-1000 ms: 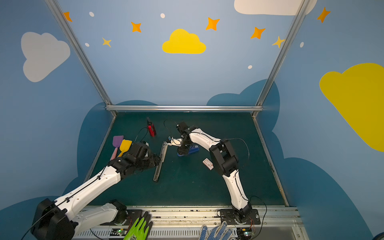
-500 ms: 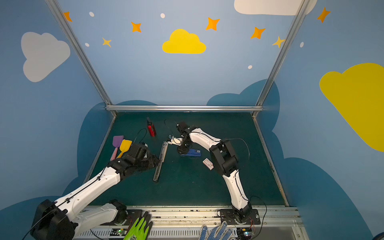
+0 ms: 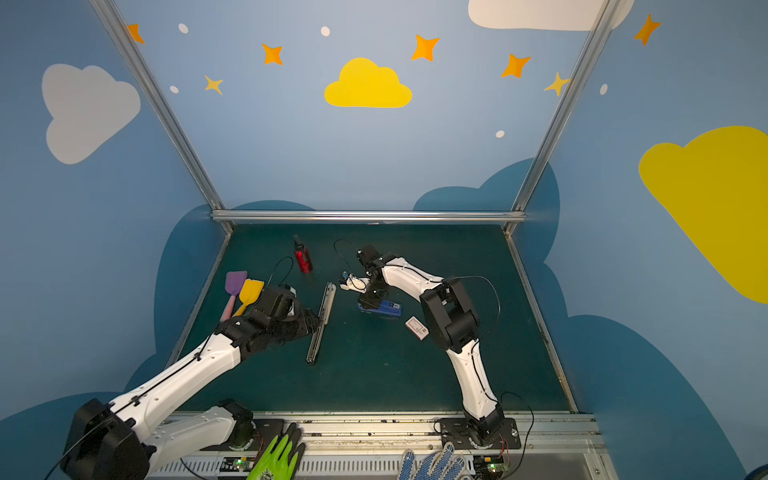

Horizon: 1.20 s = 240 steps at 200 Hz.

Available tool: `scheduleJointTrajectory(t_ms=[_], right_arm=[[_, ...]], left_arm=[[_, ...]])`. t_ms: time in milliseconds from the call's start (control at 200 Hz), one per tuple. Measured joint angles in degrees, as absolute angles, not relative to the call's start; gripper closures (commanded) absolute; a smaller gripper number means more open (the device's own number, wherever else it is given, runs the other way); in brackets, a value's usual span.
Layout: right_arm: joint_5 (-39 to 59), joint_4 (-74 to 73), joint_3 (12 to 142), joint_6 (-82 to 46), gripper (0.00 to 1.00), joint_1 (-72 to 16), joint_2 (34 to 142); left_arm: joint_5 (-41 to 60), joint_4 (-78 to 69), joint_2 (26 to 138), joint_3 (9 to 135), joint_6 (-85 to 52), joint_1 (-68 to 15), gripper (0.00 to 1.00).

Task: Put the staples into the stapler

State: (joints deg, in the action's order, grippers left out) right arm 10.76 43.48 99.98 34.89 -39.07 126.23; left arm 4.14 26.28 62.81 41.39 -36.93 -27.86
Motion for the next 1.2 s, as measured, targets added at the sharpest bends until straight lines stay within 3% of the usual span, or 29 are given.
scheduleJointTrajectory(t_ms=[165,305,746,1202], right_arm=[[10.44,43.57,98.87,34.48,0.94,-39.07,124.4],[10.28,43.29,96.09,34.02,1.0,-39.05,119.7],[16.14,37.47,84.51,33.39,1.0,-39.75,96.75],[28.38,21.15,67.18,31.92,1.0,-41.08,84.38]], left_arm=[[4.71,25.78,62.92,41.39,-37.15,-27.86,0.31],[6.07,24.71,63.26,41.39,-37.87,-27.62,0.31],[22.5,15.14,65.54,42.41,-42.89,-21.85,0.48],[34.61,1.87,68.58,43.18,-49.84,-21.96,0.46]])
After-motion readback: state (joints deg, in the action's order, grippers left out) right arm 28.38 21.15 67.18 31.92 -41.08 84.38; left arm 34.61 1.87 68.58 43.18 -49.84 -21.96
